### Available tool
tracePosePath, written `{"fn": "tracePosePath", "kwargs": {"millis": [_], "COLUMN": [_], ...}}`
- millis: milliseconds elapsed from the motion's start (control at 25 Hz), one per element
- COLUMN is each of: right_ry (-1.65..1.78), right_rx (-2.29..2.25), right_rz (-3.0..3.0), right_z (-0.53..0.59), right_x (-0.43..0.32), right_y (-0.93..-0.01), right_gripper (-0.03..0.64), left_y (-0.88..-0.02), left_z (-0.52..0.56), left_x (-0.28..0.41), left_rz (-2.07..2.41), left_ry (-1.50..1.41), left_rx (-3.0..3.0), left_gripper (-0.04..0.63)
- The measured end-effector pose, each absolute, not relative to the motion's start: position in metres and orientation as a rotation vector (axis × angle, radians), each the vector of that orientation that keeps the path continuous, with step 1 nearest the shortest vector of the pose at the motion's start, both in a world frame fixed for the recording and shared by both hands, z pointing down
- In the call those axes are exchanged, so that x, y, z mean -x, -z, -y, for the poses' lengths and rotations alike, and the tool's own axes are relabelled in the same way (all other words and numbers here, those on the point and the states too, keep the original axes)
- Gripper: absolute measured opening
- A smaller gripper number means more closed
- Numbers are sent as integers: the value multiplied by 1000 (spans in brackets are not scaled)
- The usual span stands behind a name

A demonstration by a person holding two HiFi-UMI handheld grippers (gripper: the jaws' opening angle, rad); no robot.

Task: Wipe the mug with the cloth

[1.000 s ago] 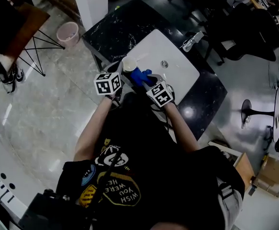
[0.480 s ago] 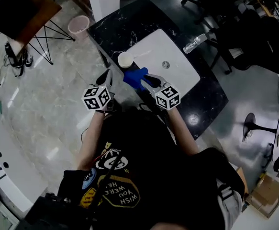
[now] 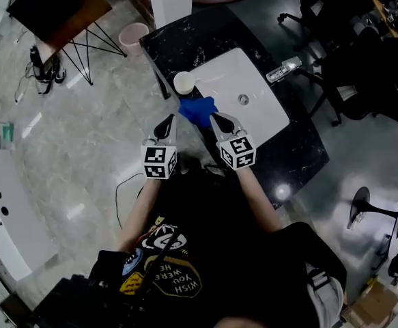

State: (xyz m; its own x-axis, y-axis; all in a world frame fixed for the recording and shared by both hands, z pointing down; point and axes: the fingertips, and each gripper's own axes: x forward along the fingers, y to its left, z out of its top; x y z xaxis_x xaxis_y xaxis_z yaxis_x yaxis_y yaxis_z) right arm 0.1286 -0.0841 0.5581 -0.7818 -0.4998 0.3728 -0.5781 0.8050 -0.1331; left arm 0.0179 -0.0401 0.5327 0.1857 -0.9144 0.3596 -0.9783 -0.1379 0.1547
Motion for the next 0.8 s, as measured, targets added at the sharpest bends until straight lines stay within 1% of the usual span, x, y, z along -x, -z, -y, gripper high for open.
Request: {"fn": "tracePosePath", "kwargs": {"millis": [240,520,800], "right_ry": [-346,-338,-371], "right_rx": [-765,-756,-710], "right_rz": [2699,2719,2727], "right_z": [59,54,31], "right_x": [-133,-143,-145], "right_y": [-554,-550,-551], "right_gripper": [2,2,2], "left_y": [-532,-526,-528], "left_z": [23,19,2], "left_x": [-41,-51,-68], "left_rz": [1789,1829,1778], "left_ry": [-257,-258,-271], "left_rx": [-2097,-2092,-2115], "left_gripper": [3,3,3]}}
